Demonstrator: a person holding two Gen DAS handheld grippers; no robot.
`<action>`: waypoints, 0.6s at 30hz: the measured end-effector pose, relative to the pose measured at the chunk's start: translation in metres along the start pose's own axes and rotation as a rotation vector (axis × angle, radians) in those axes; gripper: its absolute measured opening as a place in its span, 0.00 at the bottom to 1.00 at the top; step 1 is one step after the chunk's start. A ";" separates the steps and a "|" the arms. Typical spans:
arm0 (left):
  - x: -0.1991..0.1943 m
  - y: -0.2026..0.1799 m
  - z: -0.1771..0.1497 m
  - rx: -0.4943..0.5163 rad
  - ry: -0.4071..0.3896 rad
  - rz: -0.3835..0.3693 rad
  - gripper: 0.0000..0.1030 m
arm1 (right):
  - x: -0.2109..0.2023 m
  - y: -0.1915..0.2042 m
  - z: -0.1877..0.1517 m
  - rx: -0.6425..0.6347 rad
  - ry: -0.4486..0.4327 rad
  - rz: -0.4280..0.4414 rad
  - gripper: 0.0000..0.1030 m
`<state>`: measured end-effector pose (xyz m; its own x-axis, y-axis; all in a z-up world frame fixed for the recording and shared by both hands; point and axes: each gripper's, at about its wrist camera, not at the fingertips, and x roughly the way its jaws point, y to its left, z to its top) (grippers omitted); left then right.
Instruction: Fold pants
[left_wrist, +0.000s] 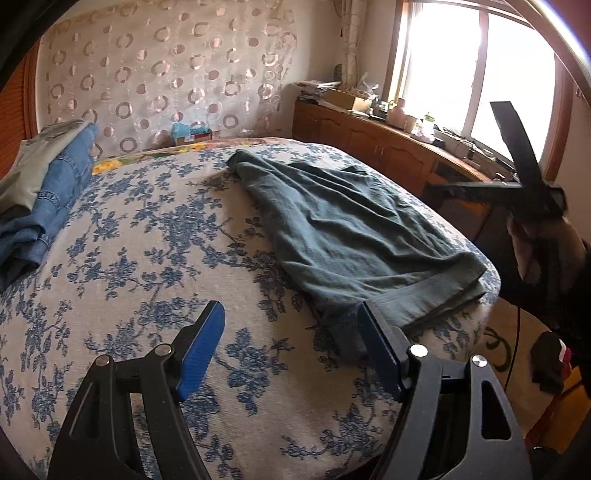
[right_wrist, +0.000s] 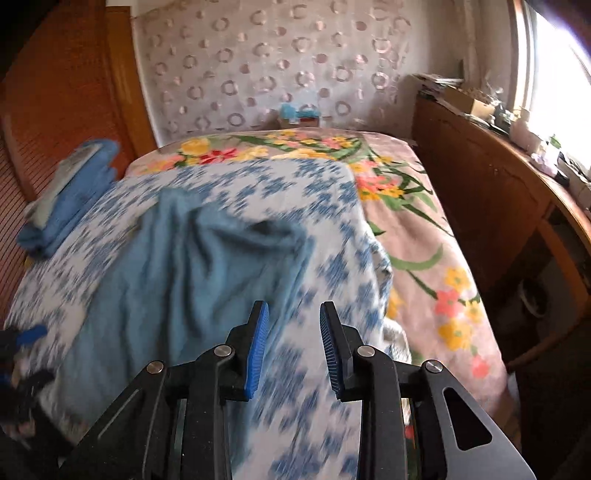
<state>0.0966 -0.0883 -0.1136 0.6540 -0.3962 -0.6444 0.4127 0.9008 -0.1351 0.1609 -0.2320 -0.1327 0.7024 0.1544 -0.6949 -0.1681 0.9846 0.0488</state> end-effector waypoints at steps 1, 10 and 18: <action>0.000 -0.001 0.001 -0.001 0.002 -0.009 0.69 | -0.007 0.003 -0.009 -0.008 -0.006 0.016 0.29; 0.007 -0.018 0.007 0.013 0.038 -0.059 0.56 | -0.038 0.009 -0.061 -0.003 -0.013 0.018 0.41; 0.020 -0.023 0.001 0.013 0.101 -0.048 0.53 | -0.049 0.003 -0.082 0.077 0.010 0.060 0.40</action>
<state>0.1012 -0.1172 -0.1227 0.5661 -0.4179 -0.7105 0.4506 0.8787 -0.1578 0.0691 -0.2439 -0.1574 0.6859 0.2127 -0.6959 -0.1554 0.9771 0.1454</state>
